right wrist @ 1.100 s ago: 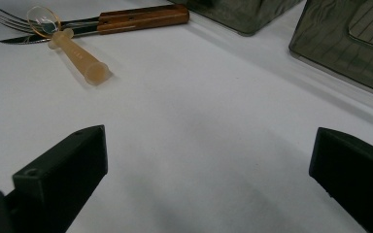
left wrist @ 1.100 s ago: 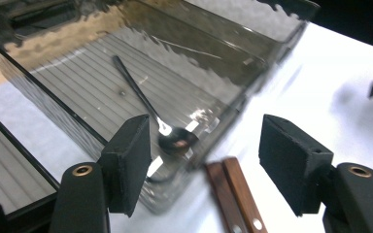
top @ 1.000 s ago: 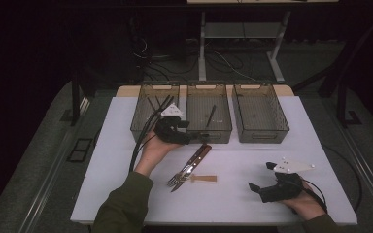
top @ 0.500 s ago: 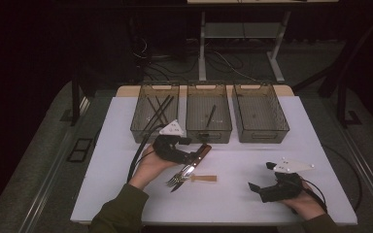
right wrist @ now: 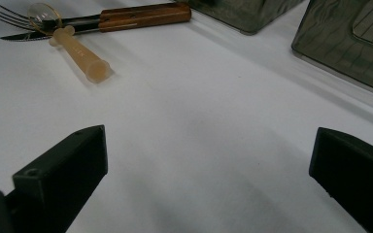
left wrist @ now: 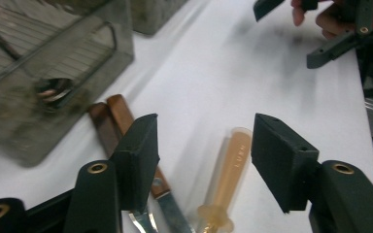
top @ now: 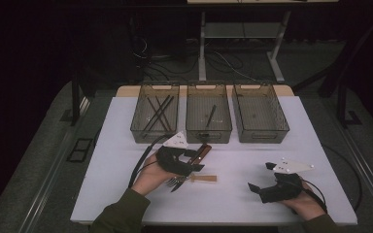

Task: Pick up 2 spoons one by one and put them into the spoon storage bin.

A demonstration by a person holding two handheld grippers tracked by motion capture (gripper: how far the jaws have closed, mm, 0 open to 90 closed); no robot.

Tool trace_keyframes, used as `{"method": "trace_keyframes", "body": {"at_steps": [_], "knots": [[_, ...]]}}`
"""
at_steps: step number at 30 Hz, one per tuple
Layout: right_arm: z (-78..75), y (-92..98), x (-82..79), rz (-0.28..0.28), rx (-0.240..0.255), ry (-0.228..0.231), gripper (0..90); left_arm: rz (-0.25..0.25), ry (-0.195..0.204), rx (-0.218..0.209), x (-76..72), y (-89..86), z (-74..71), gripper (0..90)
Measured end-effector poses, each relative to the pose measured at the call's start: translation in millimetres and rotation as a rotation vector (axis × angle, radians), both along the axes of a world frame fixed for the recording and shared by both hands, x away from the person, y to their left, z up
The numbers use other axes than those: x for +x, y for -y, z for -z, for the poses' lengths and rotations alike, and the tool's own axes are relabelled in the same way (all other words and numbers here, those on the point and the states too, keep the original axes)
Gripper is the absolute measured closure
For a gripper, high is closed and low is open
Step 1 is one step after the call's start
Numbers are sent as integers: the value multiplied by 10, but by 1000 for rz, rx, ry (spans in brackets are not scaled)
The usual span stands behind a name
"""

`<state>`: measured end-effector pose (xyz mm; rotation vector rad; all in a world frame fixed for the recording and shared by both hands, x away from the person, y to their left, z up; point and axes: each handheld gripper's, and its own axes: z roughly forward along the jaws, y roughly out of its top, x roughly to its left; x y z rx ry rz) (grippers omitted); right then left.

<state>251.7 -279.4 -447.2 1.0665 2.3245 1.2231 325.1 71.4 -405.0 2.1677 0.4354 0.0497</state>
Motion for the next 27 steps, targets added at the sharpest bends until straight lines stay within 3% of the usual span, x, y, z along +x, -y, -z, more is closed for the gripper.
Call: {"method": "trace_keyframes", "body": {"at_steps": [10,15,19,27], "knots": [[11,-11,6,-9,-6,0,1,74,-6,77,-16,165,122,551],[13,-7,12,-4,-4,-3,1,107,-12,83,0,253,168,632],[16,-17,12,-9,-5,-3,1,145,-11,113,8,336,201,668],[17,-11,12,-7,-5,-4,1,198,-11,174,-7,461,278,677]]}}
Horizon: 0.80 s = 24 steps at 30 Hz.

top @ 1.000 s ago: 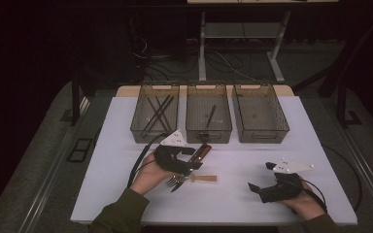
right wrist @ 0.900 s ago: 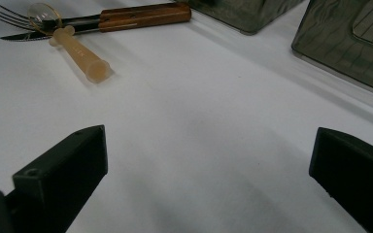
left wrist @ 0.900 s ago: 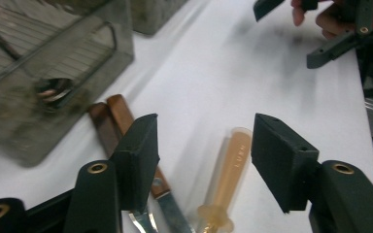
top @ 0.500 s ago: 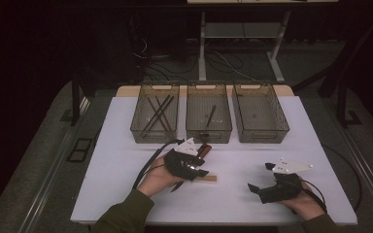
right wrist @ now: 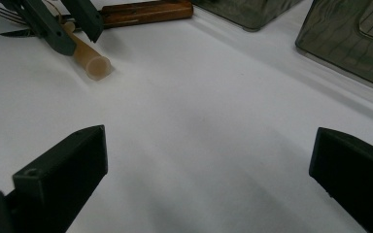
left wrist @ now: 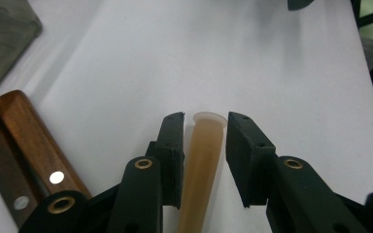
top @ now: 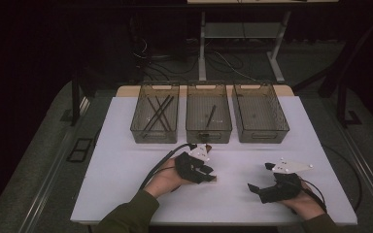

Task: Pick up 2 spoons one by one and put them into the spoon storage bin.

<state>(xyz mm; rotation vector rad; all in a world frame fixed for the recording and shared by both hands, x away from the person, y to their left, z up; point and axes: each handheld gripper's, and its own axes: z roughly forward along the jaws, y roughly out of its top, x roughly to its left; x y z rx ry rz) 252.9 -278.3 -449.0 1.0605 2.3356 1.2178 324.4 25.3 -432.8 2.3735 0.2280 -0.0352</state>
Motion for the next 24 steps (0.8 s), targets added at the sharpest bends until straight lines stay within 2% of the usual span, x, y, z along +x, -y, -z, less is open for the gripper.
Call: {"method": "trace_keyframes", "body": {"at_steps": [9,10,14,16,24], "knots": [[1,-3,-1,-1,-1,0,1,7,4,38,-14,52,52,666],[2,-3,-1,-1,-1,-1,1,2,-2,30,-20,63,64,666],[2,-3,-1,-2,-2,-2,1,8,4,44,-23,86,78,665],[2,-2,0,-2,-3,-2,1,20,10,67,-19,89,84,666],[2,-4,-2,-3,-2,-3,1,17,8,61,-4,83,90,709]]}}
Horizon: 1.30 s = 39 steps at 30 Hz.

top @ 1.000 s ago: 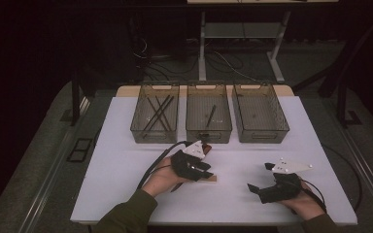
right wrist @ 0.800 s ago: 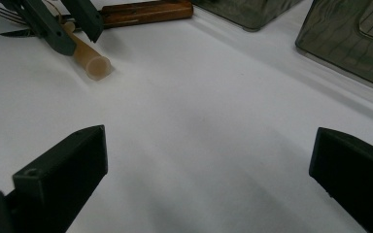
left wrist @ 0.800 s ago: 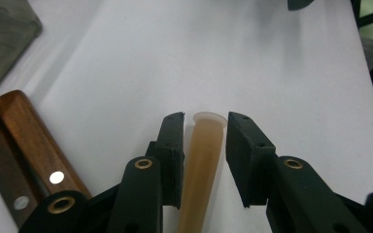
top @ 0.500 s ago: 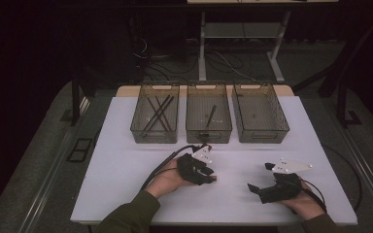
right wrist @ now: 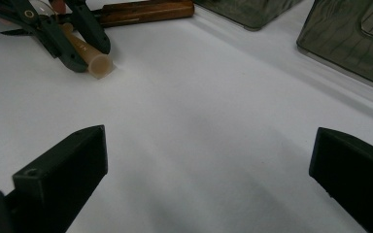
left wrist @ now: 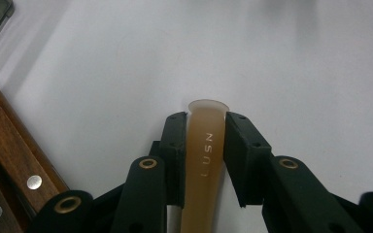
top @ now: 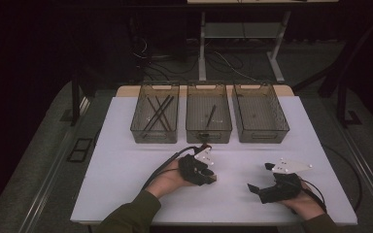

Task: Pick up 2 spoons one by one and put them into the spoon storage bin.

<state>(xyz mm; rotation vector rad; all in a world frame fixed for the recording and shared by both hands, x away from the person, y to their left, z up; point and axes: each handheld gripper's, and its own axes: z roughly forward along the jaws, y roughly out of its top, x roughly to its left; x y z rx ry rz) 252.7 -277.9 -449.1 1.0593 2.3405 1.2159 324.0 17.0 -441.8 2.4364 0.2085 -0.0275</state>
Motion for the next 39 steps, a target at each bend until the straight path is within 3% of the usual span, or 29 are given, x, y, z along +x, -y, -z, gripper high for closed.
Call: {"method": "trace_keyframes", "body": {"at_steps": [10,27,29,39], "knots": [[1,-2,-1,-3,-3,-3,1,-4,1,11,-2,15,-11,736],[20,-14,-2,-19,-9,-13,1,-45,-58,-9,-11,-3,-21,737],[24,-22,-4,-20,-11,-17,1,-43,-49,-5,-10,-15,-46,737],[27,-29,3,-23,-10,-15,1,-96,-65,-78,-15,-135,-193,737]]}}
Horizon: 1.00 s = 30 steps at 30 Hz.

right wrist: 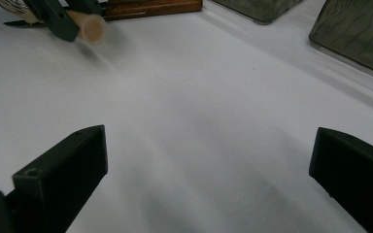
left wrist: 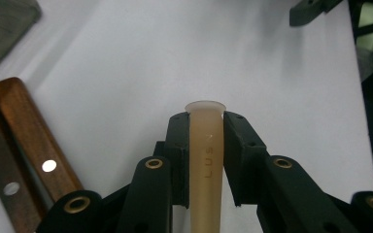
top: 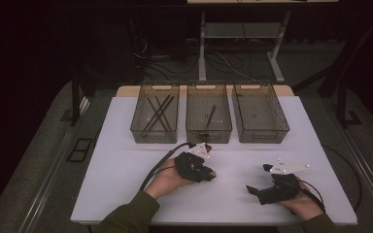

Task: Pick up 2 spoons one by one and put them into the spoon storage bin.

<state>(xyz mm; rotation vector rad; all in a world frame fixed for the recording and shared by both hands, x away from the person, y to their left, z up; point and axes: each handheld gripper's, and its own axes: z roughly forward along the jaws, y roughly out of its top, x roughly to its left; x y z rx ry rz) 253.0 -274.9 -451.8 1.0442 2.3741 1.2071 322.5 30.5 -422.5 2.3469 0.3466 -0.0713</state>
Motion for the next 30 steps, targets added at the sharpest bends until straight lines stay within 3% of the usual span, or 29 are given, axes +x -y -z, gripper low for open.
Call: {"method": "trace_keyframes", "body": {"at_steps": [4,16,20,30], "knots": [[1,1,-1,-3,0,-2,1,-42,4,-34,3,-75,-48,737],[-1,3,0,-3,3,-9,1,-108,29,-59,41,-280,-158,736],[-1,3,-4,-7,5,-5,1,-142,47,-86,54,-351,-202,736],[5,-18,-7,-10,7,-16,1,-174,63,-108,94,-422,-244,735]]}}
